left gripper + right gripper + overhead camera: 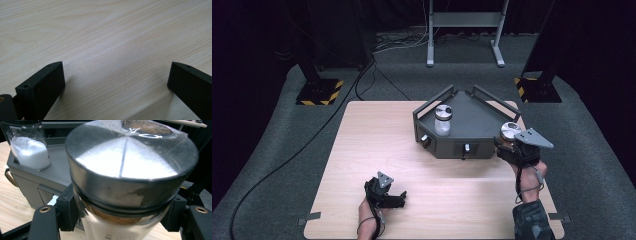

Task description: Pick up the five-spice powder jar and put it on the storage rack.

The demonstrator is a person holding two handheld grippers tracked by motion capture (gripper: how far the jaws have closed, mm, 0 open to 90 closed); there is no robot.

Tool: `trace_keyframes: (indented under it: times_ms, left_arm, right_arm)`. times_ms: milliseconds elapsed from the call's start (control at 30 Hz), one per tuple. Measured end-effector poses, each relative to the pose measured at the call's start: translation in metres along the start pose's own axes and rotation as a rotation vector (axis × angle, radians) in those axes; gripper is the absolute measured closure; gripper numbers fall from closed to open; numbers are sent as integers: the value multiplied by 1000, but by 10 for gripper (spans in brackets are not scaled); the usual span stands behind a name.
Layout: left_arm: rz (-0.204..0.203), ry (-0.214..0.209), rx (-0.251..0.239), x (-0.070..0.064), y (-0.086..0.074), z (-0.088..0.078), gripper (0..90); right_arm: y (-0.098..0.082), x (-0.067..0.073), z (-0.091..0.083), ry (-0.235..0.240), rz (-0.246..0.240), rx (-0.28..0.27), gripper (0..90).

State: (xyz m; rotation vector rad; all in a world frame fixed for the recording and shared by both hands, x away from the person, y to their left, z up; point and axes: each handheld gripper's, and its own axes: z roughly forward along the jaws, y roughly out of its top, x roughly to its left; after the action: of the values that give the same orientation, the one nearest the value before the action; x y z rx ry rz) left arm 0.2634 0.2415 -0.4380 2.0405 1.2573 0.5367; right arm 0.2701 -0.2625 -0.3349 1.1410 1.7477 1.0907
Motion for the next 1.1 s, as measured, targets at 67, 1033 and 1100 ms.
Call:
trace_keyframes:
  times_ms: [67, 1033, 1100]
  left_arm:
    - [0, 0, 0, 0, 0, 0, 10]
    - [1, 0, 0, 0, 0, 0, 12]
    - [1, 0, 0, 0, 0, 0, 12]
  right_arm:
    - [3, 0, 1, -2, -3, -1, 299]
    - [19, -2, 13, 2, -8, -1, 300]
    - [20, -2, 15, 4, -8, 0, 300]
